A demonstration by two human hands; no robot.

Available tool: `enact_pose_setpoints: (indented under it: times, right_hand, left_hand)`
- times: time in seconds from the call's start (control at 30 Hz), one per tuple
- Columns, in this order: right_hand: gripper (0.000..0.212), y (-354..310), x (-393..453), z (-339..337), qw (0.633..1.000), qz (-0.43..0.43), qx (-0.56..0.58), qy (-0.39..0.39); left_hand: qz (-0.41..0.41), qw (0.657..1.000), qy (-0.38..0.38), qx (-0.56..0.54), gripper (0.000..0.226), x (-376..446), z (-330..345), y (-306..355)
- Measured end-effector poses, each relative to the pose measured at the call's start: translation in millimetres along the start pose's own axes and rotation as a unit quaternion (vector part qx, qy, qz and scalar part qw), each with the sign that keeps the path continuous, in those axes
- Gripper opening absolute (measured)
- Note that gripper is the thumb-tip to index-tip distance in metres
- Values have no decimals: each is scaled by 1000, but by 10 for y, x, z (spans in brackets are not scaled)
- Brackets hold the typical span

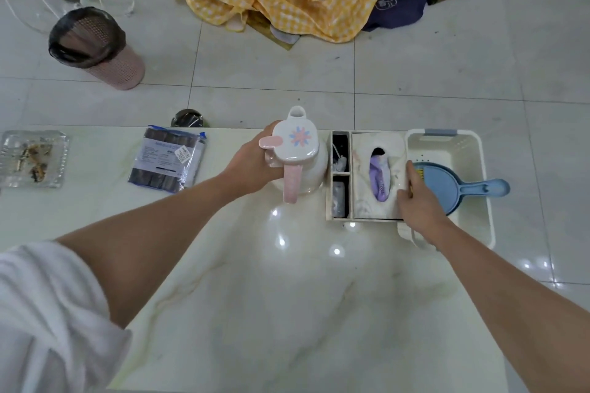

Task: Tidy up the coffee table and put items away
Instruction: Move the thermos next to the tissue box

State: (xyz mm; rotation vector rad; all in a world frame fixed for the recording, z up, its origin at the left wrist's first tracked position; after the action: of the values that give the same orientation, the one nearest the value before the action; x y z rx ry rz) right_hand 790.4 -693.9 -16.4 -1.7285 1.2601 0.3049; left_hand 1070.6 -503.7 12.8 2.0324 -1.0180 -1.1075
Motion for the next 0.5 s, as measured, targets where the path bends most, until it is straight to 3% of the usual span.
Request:
enact_pose_setpoints:
  times: [0.33, 0.4, 0.5]
  right_hand:
    - [69, -19, 83, -116, 998, -11, -61, -24]
    - [64, -103, -20, -60, 993, -19, -116, 17]
    - [44, -266, -320, 164, 974, -87, -159, 138]
  left_hand:
    - [-20, 1000, -6, 23, 89, -113, 2, 141]
    - [-36, 999, 0, 31, 97, -218, 60, 114]
    - [-67, 995, 2, 72, 97, -507, 79, -76]
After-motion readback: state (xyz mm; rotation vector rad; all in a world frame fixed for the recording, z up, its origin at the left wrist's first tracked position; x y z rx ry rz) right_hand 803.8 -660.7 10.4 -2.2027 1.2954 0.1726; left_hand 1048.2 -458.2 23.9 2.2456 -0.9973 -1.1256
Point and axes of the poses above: each hand's wrist, its own x-axis towards the middle knuckle, its own z-axis out of the palm, y = z × x, the point moved 2 cm from there along x, towards the middle knuckle, and after that the axes turned 7 degrees about -y, right-handed, at the moved point
